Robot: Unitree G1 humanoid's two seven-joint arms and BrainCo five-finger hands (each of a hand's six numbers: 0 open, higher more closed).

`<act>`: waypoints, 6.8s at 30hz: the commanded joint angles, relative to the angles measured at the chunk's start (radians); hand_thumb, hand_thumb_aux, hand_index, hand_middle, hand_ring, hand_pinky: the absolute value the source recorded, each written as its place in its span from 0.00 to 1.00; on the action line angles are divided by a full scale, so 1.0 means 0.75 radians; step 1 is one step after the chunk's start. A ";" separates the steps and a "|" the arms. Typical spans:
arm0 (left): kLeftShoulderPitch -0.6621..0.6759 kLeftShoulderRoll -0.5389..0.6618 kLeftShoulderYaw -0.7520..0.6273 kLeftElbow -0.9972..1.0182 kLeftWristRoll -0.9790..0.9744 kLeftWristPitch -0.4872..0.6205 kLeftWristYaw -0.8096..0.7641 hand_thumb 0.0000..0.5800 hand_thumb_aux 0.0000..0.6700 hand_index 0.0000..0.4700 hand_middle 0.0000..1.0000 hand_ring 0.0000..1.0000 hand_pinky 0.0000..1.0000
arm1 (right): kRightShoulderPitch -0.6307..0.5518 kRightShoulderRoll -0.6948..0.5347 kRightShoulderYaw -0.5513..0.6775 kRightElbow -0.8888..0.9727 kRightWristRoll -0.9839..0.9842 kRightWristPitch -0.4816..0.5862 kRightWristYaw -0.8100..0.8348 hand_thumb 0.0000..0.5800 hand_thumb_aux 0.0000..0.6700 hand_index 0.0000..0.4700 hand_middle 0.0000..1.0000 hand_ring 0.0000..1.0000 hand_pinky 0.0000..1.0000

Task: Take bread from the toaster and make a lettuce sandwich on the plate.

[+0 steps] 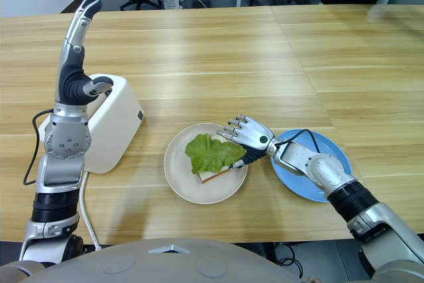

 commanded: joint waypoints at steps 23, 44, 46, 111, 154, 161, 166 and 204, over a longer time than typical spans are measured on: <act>0.238 0.618 0.443 0.268 0.020 0.066 -0.234 0.00 0.00 0.00 0.00 0.00 0.00 | 0.442 -0.171 -0.833 -0.348 0.365 0.151 -0.179 0.00 0.00 0.00 0.00 0.00 0.00; 0.558 0.895 0.279 0.289 0.025 0.304 -0.818 0.00 0.00 0.00 0.00 0.00 0.00 | 0.442 -0.084 -0.850 -0.395 0.313 0.161 -0.174 0.00 0.00 0.00 0.00 0.00 0.00; 0.544 0.890 0.257 0.278 0.022 0.321 -0.830 0.00 0.00 0.00 0.00 0.00 0.00 | 0.443 -0.083 -0.847 -0.393 0.311 0.161 -0.173 0.00 0.00 0.00 0.00 0.00 0.00; 0.191 0.723 0.068 0.378 0.097 0.326 -0.382 1.00 1.00 0.98 1.00 1.00 1.00 | 0.447 -0.068 -0.819 -0.330 0.307 0.151 -0.185 0.00 0.00 0.00 0.00 0.00 0.00; -0.168 0.495 -0.227 0.156 0.408 0.010 -0.225 1.00 1.00 0.98 1.00 1.00 1.00 | 0.357 -0.062 -0.765 -0.257 0.307 0.167 -0.228 0.00 0.00 0.00 0.00 0.00 0.00; -0.223 0.383 -0.405 0.264 0.594 -0.044 -0.113 1.00 1.00 0.98 1.00 1.00 1.00 | 0.344 -0.057 -0.746 -0.257 0.307 0.151 -0.222 0.00 0.00 0.00 0.00 0.00 0.00; -0.204 0.337 -0.485 0.288 0.666 -0.076 -0.049 1.00 1.00 0.98 1.00 1.00 1.00 | 0.327 -0.055 -0.727 -0.260 0.309 0.139 -0.215 0.00 0.00 0.00 0.00 0.00 0.00; -0.145 0.194 -0.840 0.464 1.098 0.028 0.413 1.00 1.00 0.98 1.00 1.00 1.00 | 0.220 -0.001 -0.519 -0.204 0.319 -0.021 -0.114 0.00 0.00 0.00 0.00 0.00 0.00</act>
